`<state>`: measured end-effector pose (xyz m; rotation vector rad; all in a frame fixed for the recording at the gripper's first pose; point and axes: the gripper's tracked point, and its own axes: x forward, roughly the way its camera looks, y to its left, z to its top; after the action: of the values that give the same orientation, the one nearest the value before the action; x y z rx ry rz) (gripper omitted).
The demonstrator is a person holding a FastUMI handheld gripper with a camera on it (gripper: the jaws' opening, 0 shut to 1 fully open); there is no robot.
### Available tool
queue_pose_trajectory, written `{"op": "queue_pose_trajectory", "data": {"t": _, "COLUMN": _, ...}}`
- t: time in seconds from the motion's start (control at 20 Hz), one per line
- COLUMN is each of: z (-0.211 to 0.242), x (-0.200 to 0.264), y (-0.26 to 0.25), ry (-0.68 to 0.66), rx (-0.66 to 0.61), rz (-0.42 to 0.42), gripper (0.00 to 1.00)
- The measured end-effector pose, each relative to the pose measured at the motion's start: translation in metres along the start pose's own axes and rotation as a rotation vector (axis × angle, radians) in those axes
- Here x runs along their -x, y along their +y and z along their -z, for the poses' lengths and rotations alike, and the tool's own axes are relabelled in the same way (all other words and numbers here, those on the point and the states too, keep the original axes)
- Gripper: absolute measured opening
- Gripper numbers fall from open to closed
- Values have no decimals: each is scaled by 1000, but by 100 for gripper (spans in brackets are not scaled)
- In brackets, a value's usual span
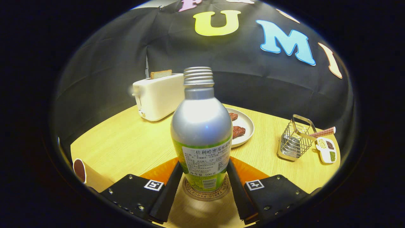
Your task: Take the bottle from table, then pour the juice into the cup, finally place the bottle on the coaster
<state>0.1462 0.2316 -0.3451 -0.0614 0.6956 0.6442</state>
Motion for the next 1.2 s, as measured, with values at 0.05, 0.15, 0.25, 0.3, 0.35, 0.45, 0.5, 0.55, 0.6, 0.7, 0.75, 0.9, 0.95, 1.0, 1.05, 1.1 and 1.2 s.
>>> {"op": "queue_pose_trajectory", "data": {"t": 0.05, "z": 1, "x": 1, "y": -1, "ry": 1, "rx": -2, "rz": 5, "gripper": 80}}
{"op": "queue_pose_trajectory", "data": {"t": 0.15, "z": 1, "x": 4, "y": -2, "ry": -5, "rx": -1, "rz": 7, "gripper": 80}}
{"op": "queue_pose_trajectory", "data": {"t": 0.25, "z": 0, "x": 5, "y": -1, "ry": -12, "rx": 1, "rz": 9, "gripper": 86}}
{"op": "queue_pose_trajectory", "data": {"t": 0.3, "z": -3, "x": 5, "y": -2, "ry": -18, "rx": -3, "rz": 7, "gripper": 88}}
{"op": "queue_pose_trajectory", "data": {"t": 0.35, "z": -3, "x": 6, "y": -1, "ry": -20, "rx": -6, "rz": 7, "gripper": 89}}
{"op": "queue_pose_trajectory", "data": {"t": 0.45, "z": -4, "x": 8, "y": -3, "ry": -22, "rx": -3, "rz": 16, "gripper": 99}}
{"op": "queue_pose_trajectory", "data": {"t": 0.5, "z": -5, "x": 10, "y": -3, "ry": -25, "rx": -5, "rz": 15, "gripper": 99}}
{"op": "queue_pose_trajectory", "data": {"t": 0.55, "z": -7, "x": 12, "y": -3, "ry": -29, "rx": -3, "rz": 19, "gripper": 99}}
{"op": "queue_pose_trajectory", "data": {"t": 0.6, "z": -7, "x": 15, "y": -6, "ry": -32, "rx": 2, "rz": 29, "gripper": 99}}
{"op": "queue_pose_trajectory", "data": {"t": 0.7, "z": -12, "x": 23, "y": -8, "ry": -42, "rx": 1, "rz": 42, "gripper": 99}}
{"op": "queue_pose_trajectory", "data": {"t": 0.75, "z": -14, "x": 28, "y": -8, "ry": -47, "rx": -3, "rz": 43, "gripper": 99}}
{"op": "queue_pose_trajectory", "data": {"t": 0.9, "z": -18, "x": 47, "y": -8, "ry": -66, "rx": -8, "rz": 63, "gripper": 99}}
{"op": "queue_pose_trajectory", "data": {"t": 0.95, "z": -20, "x": 56, "y": -7, "ry": -78, "rx": -19, "rz": 67, "gripper": 99}}
{"op": "queue_pose_trajectory", "data": {"t": 1.0, "z": -22, "x": 63, "y": -3, "ry": -89, "rx": -32, "rz": 66, "gripper": 99}}
{"op": "queue_pose_trajectory", "data": {"t": 1.05, "z": -23, "x": 70, "y": -2, "ry": -96, "rx": -41, "rz": 70, "gripper": 99}}
{"op": "queue_pose_trajectory", "data": {"t": 1.1, "z": -24, "x": 76, "y": 0, "ry": -103, "rx": -45, "rz": 74, "gripper": 99}}
{"op": "queue_pose_trajectory", "data": {"t": 1.2, "z": -23, "x": 86, "y": 4, "ry": -104, "rx": -41, "rz": 82, "gripper": 99}}
